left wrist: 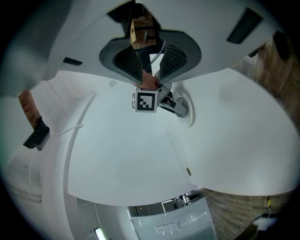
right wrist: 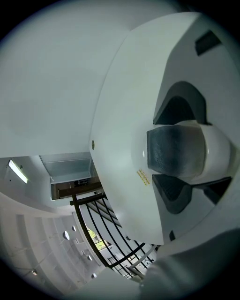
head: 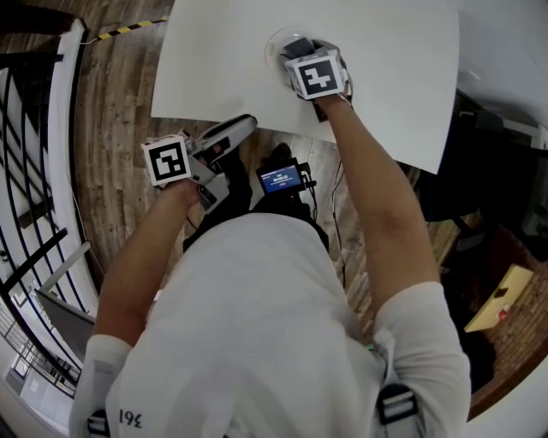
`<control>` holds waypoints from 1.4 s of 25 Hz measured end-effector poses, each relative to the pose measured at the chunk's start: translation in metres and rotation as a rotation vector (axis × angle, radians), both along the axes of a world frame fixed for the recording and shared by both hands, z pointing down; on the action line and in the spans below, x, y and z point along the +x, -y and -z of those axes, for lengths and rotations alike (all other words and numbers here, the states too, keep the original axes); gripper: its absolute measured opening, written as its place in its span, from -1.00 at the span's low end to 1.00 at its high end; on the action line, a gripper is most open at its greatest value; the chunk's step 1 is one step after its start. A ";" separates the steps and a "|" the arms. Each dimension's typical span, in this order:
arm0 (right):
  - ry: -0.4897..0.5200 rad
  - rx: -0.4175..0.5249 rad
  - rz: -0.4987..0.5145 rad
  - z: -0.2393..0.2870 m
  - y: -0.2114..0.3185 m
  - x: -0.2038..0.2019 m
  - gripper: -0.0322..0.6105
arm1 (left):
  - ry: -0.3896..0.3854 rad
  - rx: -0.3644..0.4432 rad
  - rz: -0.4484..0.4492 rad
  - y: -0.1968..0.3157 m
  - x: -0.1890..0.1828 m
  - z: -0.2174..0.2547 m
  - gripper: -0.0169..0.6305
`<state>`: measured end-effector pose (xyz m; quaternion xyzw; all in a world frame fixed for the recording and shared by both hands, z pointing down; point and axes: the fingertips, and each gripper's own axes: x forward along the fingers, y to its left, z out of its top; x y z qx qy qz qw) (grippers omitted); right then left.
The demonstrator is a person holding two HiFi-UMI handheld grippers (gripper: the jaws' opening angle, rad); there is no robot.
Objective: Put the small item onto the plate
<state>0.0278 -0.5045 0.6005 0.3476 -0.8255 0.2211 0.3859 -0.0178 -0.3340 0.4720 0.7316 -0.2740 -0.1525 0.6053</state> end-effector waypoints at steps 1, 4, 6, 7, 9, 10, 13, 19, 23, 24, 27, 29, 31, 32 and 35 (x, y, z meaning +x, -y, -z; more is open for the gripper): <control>-0.001 0.000 -0.003 0.000 0.000 0.001 0.09 | -0.001 0.003 0.002 0.000 0.000 0.001 -0.61; -0.006 0.008 -0.009 0.002 0.000 0.003 0.09 | -0.004 0.011 0.006 0.000 -0.001 0.002 -0.61; 0.005 0.013 -0.014 0.005 0.000 0.003 0.09 | -0.008 0.014 0.009 0.000 -0.001 0.004 -0.61; 0.011 0.016 -0.017 0.007 0.000 0.002 0.09 | -0.010 0.016 0.010 0.000 -0.001 0.005 -0.61; 0.019 0.020 -0.023 0.011 0.001 0.003 0.09 | -0.015 0.020 0.010 0.002 -0.001 0.007 -0.61; 0.019 0.023 -0.026 0.012 0.001 0.004 0.09 | -0.018 0.022 0.010 0.002 -0.001 0.008 -0.61; 0.023 0.030 -0.036 0.018 -0.002 0.006 0.09 | -0.023 0.034 0.005 0.001 0.000 0.012 -0.61; 0.030 0.044 -0.055 0.029 -0.010 0.006 0.09 | -0.032 0.056 0.003 -0.001 -0.001 0.020 -0.61; 0.028 0.055 -0.071 0.036 -0.016 0.011 0.09 | -0.043 0.076 0.002 -0.003 -0.001 0.028 -0.61; 0.026 0.059 -0.076 0.038 -0.017 0.012 0.09 | -0.044 0.080 0.002 -0.003 -0.001 0.030 -0.61; 0.011 0.091 -0.091 0.045 -0.018 0.018 0.09 | -0.049 0.093 0.007 -0.005 -0.004 0.034 -0.61; 0.000 0.131 -0.095 0.052 -0.015 0.022 0.08 | -0.053 0.104 0.007 -0.007 -0.005 0.039 -0.61; 0.017 0.136 -0.089 0.055 -0.018 0.019 0.08 | -0.059 0.118 0.005 -0.008 -0.006 0.044 -0.61; 0.029 0.135 -0.088 0.058 -0.021 0.018 0.08 | -0.063 0.125 0.004 -0.009 -0.007 0.046 -0.61; 0.072 0.138 -0.098 0.076 -0.028 0.014 0.08 | -0.074 0.145 0.003 -0.012 -0.009 0.054 -0.61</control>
